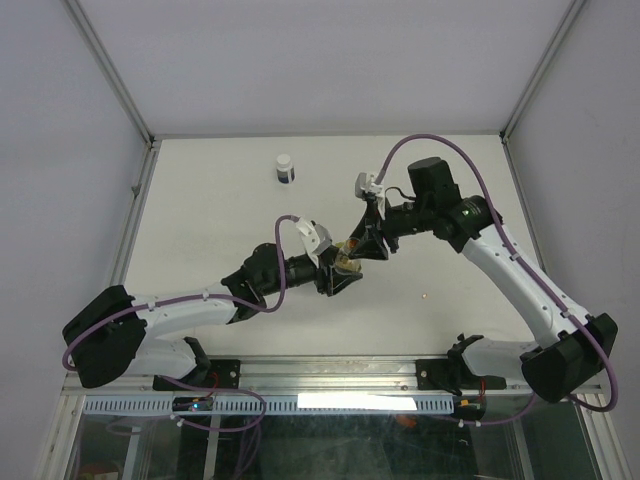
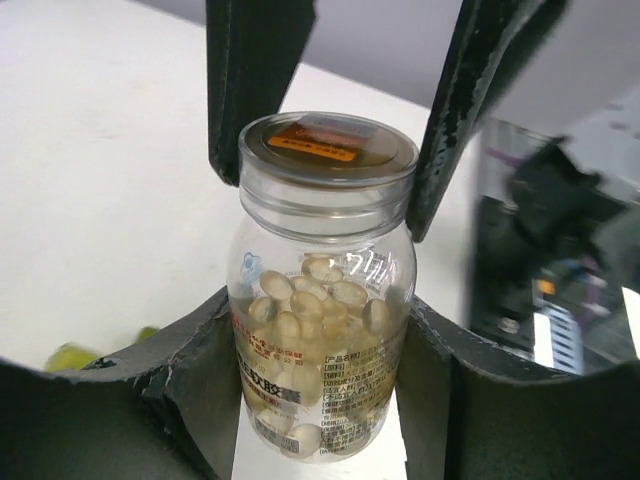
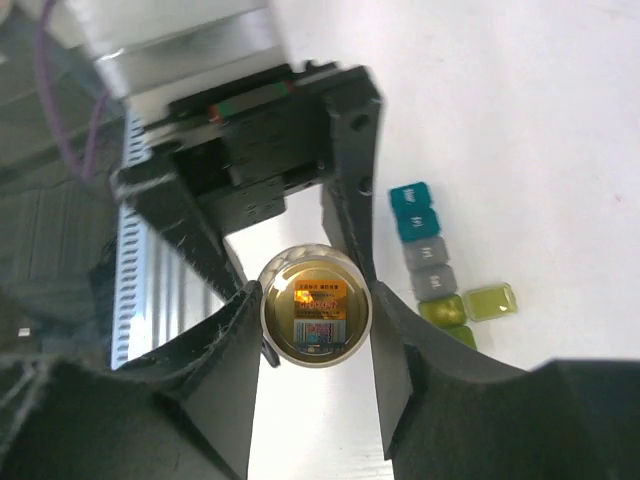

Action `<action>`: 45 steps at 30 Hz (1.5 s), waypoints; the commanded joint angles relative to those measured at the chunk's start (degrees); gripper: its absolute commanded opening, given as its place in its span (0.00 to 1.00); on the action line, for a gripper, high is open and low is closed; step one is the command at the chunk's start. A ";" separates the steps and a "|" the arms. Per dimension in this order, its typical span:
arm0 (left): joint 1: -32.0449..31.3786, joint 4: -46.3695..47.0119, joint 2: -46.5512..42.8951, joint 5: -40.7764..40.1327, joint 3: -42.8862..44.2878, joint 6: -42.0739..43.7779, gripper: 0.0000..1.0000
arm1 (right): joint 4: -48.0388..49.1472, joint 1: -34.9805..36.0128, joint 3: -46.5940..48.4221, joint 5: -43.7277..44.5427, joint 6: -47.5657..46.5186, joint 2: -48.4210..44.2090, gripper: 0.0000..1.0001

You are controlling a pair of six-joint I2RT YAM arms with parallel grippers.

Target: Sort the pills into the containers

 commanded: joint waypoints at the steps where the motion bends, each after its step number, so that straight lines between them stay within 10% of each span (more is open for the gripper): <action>1: 0.14 13.71 0.11 -26.69 5.21 3.35 0.00 | 11.06 1.47 -6.65 17.91 18.79 0.95 0.26; 6: 0.14 13.32 5.16 -28.46 5.96 5.22 0.00 | 17.18 -0.85 -7.83 15.21 25.25 1.78 0.31; 11: 0.22 12.53 5.66 -21.35 2.45 4.93 0.00 | 15.96 -5.83 -3.77 3.43 23.66 0.18 0.82; 16: 0.26 11.51 5.59 -13.78 -1.89 4.28 0.00 | 10.39 -11.27 0.05 -4.09 16.30 -2.49 0.95; 30: 3.50 10.49 1.61 23.75 -3.82 -0.86 0.00 | -27.14 -12.06 -3.97 -23.94 -53.50 0.03 0.99; 45: 3.49 14.20 6.03 28.36 -0.79 -4.48 0.00 | -23.34 -3.18 -3.98 -21.76 -48.14 3.28 0.75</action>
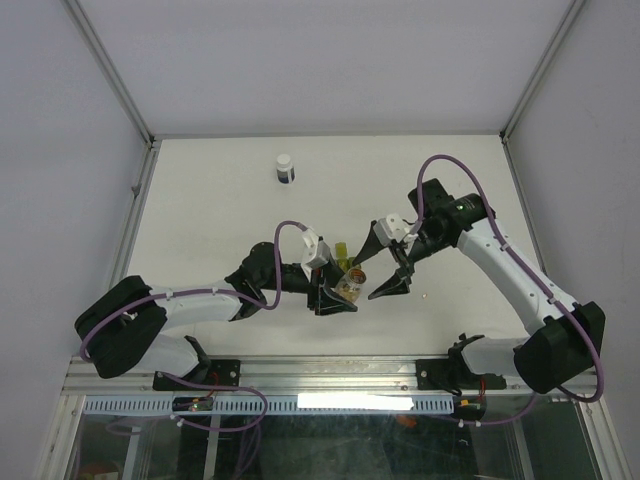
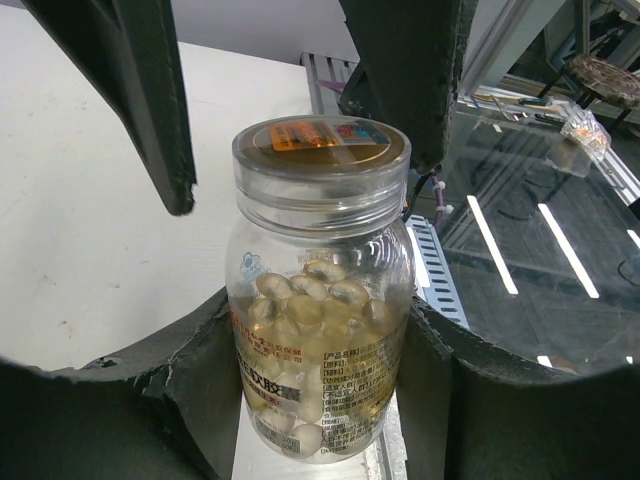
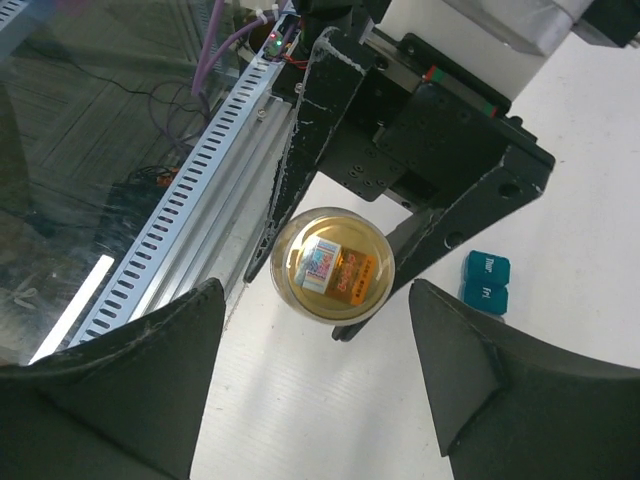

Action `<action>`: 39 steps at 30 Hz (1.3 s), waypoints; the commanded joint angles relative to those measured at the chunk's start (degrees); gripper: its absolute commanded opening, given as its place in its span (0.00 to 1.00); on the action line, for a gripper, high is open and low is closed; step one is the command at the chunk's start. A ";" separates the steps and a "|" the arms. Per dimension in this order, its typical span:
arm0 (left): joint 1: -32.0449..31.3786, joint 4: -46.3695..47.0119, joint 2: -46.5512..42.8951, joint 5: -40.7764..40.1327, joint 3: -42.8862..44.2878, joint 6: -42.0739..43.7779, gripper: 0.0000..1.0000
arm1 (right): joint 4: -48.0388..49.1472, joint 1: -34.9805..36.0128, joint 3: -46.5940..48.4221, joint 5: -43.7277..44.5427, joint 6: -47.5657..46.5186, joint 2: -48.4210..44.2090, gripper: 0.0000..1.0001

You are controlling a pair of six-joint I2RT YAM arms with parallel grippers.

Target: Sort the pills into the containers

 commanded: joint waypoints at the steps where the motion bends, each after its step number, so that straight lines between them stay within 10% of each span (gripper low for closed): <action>1: 0.27 4.87 0.46 2.91 2.50 -1.47 0.00 | 1.29 1.47 0.54 -2.74 1.15 0.46 0.74; 29: 0.24 2.63 -0.78 -3.42 3.10 -0.61 0.00 | 16.39 3.10 -3.86 1.03 22.93 -3.29 0.29; 39: -2.93 1.99 -4.34 -24.98 2.09 2.99 0.00 | 31.40 3.12 -8.27 10.82 44.17 -4.87 0.17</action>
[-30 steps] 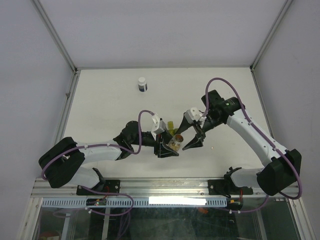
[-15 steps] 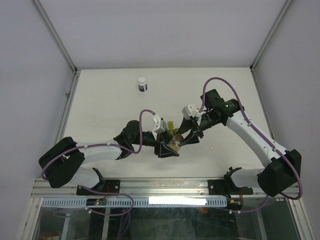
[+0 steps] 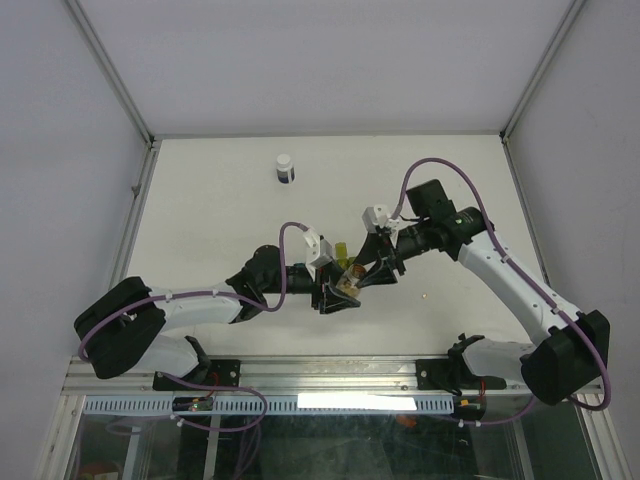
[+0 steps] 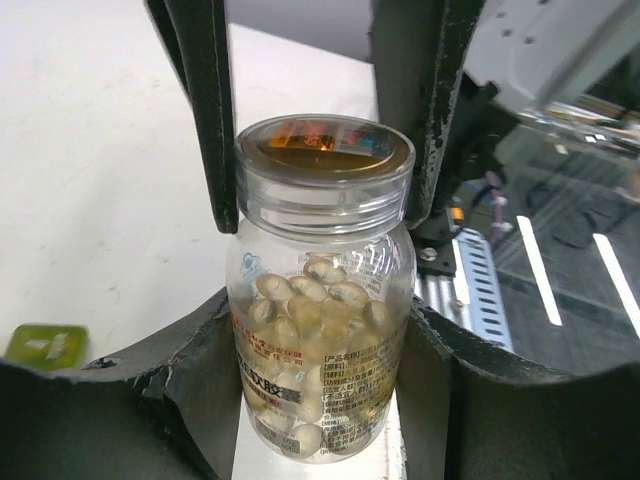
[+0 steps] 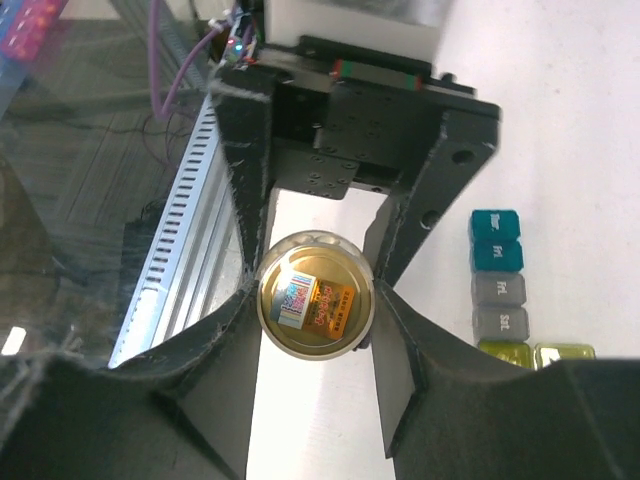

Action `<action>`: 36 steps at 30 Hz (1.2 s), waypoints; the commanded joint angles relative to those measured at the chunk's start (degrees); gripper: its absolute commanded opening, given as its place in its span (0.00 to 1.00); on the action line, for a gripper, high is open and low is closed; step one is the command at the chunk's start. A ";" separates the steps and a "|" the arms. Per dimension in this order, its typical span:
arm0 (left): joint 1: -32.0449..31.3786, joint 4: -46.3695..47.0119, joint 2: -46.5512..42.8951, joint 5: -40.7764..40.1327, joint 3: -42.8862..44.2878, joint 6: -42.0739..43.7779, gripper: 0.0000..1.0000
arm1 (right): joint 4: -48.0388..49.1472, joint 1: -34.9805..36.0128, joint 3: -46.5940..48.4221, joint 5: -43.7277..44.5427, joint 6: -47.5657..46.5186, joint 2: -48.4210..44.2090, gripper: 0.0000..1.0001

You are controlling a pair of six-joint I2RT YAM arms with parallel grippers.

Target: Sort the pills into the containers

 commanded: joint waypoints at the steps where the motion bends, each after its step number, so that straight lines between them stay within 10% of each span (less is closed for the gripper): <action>1: -2.27 3.27 -4.12 -21.40 2.98 3.50 0.00 | 11.06 0.74 -2.33 8.17 17.02 -1.03 0.17; 10: -5.91 -0.23 -0.46 -47.78 8.71 7.04 0.00 | 19.44 0.67 -1.61 24.06 33.07 1.52 0.14; 14: -5.92 -4.21 1.51 -44.71 10.43 8.67 0.00 | 16.42 -0.17 1.05 18.46 30.04 1.02 0.78; 17: -5.93 -6.26 1.21 -40.22 9.72 9.35 0.00 | 12.86 -4.84 5.13 13.08 25.58 -0.43 0.98; 32: -0.09 1.00 -4.81 5.11 2.34 1.68 0.00 | -28.86 -7.19 11.07 -8.56 -31.14 0.88 0.99; 36: -0.05 -1.53 -3.95 9.51 4.53 1.36 0.00 | -31.27 -4.33 12.25 -9.35 -33.02 3.54 0.95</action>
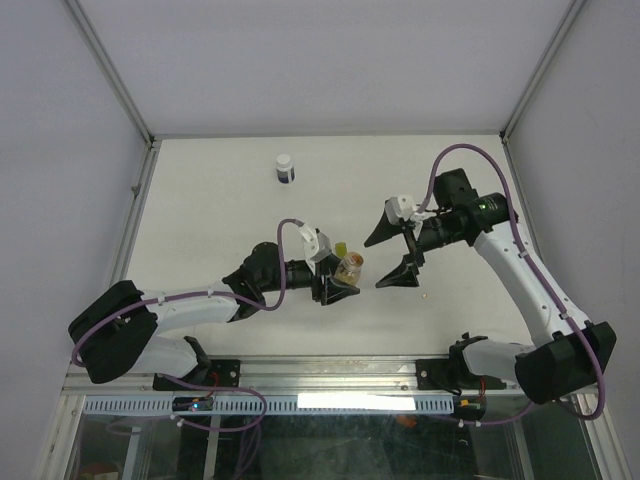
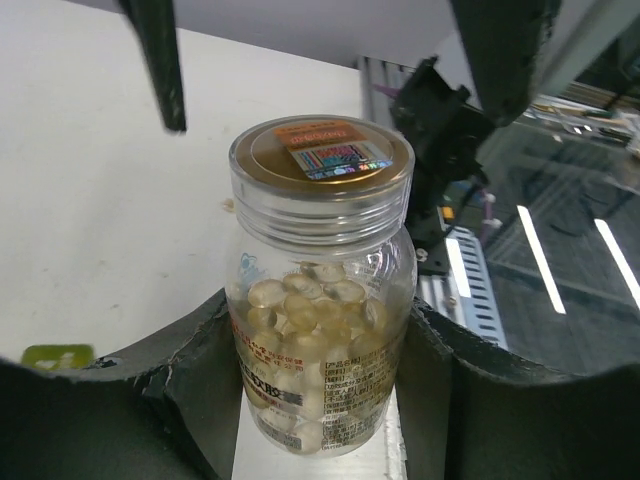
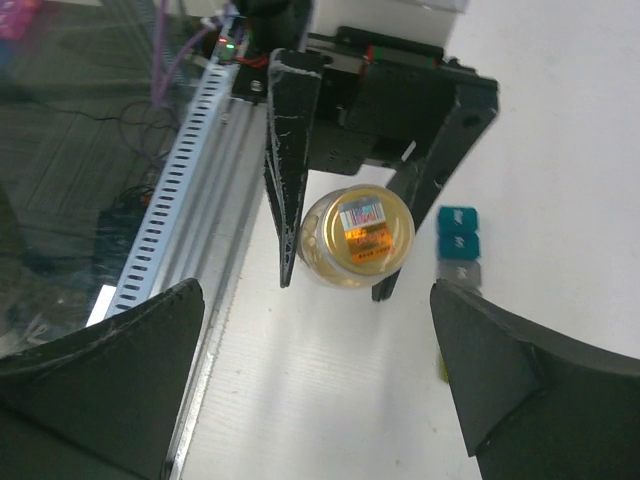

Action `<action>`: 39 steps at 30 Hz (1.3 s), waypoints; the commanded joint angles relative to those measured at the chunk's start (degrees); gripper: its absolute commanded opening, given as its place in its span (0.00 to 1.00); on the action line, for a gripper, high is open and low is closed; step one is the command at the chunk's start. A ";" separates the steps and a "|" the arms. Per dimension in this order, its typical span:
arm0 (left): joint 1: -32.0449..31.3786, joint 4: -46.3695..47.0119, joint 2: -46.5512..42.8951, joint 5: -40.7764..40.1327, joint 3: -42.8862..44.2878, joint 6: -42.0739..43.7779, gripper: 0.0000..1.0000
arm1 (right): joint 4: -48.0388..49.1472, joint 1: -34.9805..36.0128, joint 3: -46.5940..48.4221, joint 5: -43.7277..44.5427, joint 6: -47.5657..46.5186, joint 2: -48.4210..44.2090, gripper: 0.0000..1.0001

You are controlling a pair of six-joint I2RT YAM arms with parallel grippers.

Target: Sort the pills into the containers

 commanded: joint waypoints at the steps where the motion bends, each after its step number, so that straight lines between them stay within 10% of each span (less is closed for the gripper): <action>1: 0.13 3.18 -0.88 12.76 3.53 -2.04 0.00 | -7.44 2.99 3.18 -5.63 -9.69 2.19 0.94; 30: 0.08 7.35 1.34 9.60 4.30 -3.98 0.00 | 13.25 7.47 -2.93 0.59 17.22 -2.25 0.34; 39: -2.92 6.09 -1.96 -19.76 2.52 1.04 0.00 | 30.68 7.47 -7.56 14.38 39.41 -3.69 0.21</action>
